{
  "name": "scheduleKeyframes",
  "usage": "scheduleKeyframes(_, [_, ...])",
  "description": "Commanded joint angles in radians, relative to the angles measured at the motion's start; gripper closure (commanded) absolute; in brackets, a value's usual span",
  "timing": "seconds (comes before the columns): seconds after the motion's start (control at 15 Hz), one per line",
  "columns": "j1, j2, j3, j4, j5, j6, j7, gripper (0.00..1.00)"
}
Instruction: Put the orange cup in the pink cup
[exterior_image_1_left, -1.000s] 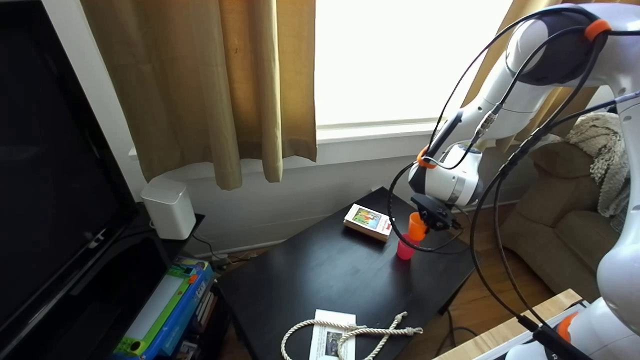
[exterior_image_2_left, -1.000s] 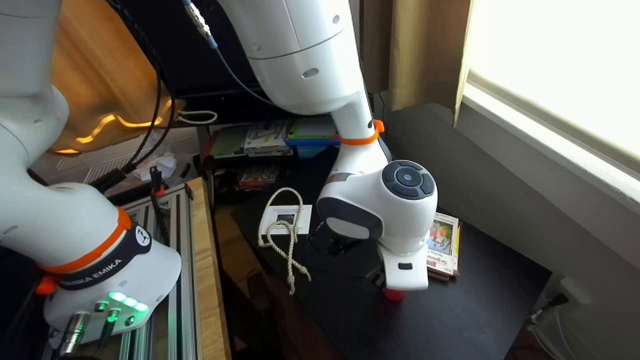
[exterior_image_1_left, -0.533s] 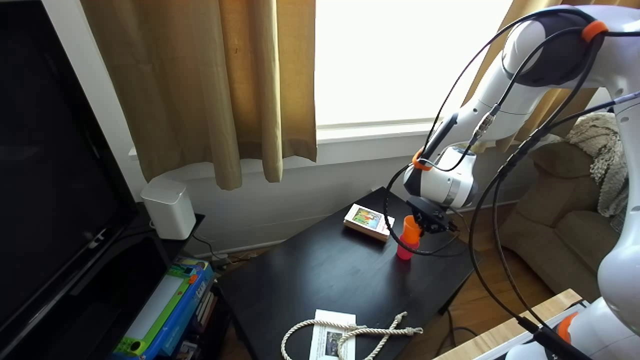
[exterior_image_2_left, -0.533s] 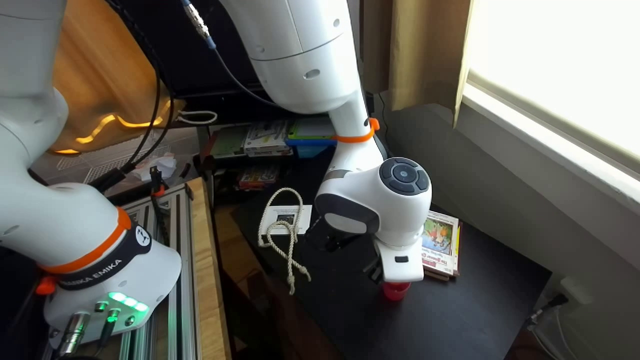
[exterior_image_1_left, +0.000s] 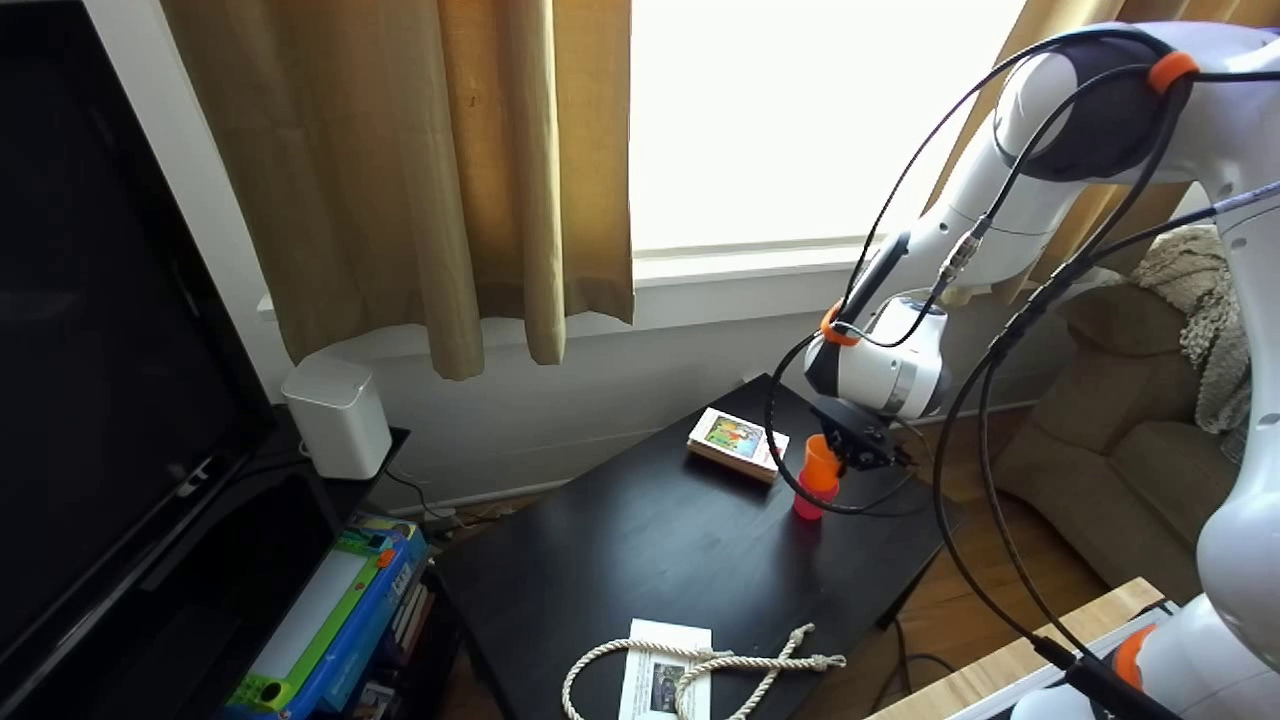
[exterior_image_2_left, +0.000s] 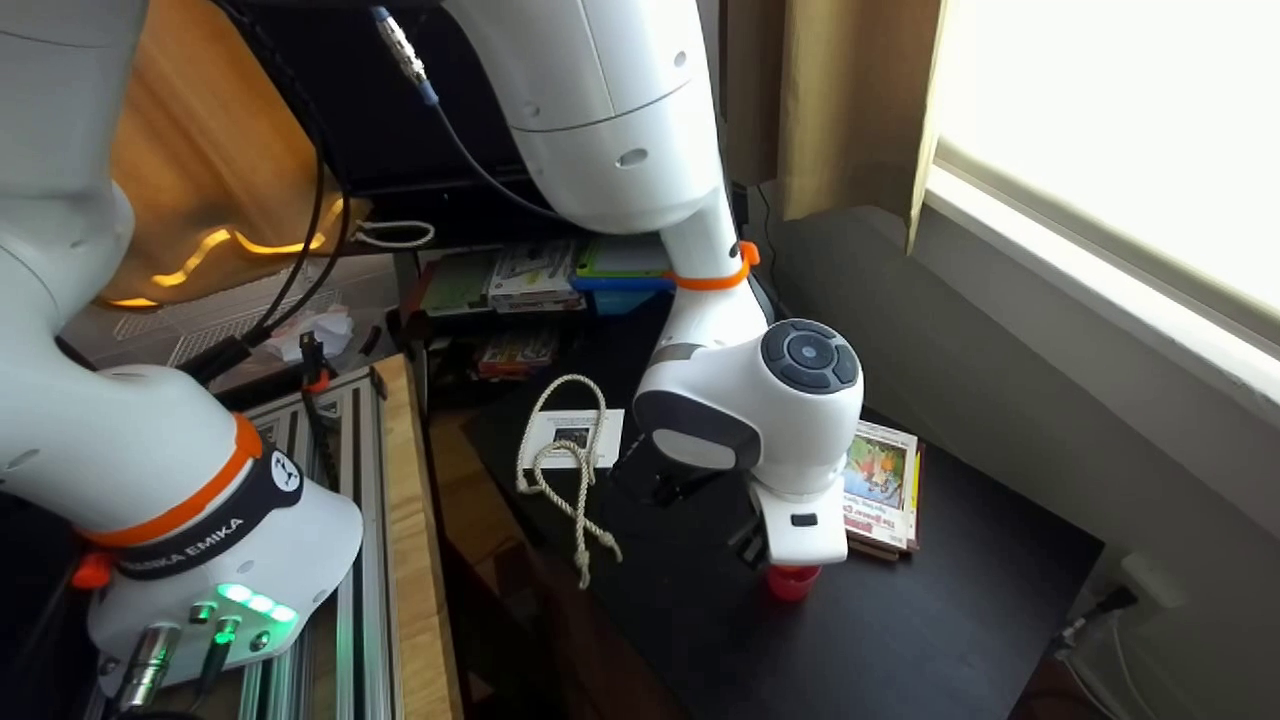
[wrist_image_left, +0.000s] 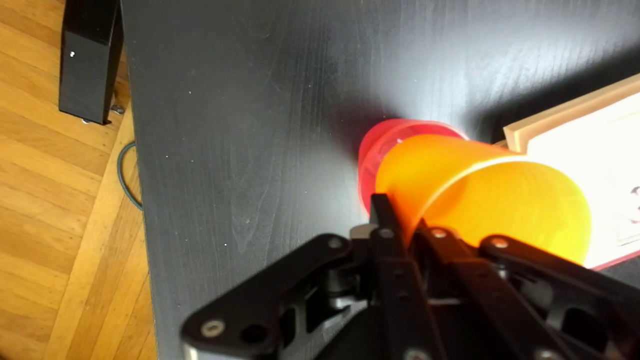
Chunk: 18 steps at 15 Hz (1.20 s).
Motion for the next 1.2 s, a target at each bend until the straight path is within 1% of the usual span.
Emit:
scheduleKeyframes(0.0, [0.012,0.022,-0.014,0.028,-0.001,-0.031,-0.011,0.99])
scheduleKeyframes(0.07, [0.016,0.027,-0.017,0.032,-0.001,-0.028,-0.009,0.95])
scheduleKeyframes(0.13, [0.016,0.029,-0.016,0.036,0.0,-0.028,-0.009,0.7])
scheduleKeyframes(0.2, [0.017,0.031,-0.017,0.038,0.001,-0.025,-0.008,0.69])
scheduleKeyframes(0.27, [0.017,0.032,-0.017,0.04,0.0,-0.025,-0.009,0.64])
scheduleKeyframes(0.6, [0.01,0.016,-0.012,0.032,0.003,-0.014,-0.018,0.27])
scheduleKeyframes(0.67, [0.006,0.006,-0.011,0.024,0.003,-0.007,-0.023,0.19])
scheduleKeyframes(0.8, [-0.003,-0.032,-0.013,-0.003,-0.001,-0.01,-0.04,0.05])
scheduleKeyframes(0.87, [0.0,-0.056,-0.022,-0.018,-0.006,-0.026,-0.045,0.0])
scheduleKeyframes(0.93, [0.005,-0.09,-0.038,-0.041,-0.012,-0.054,-0.048,0.0])
scheduleKeyframes(1.0, [-0.021,-0.12,-0.02,-0.059,-0.001,-0.044,-0.065,0.0])
scheduleKeyframes(1.13, [-0.017,-0.192,-0.039,-0.107,-0.008,-0.061,-0.077,0.0])
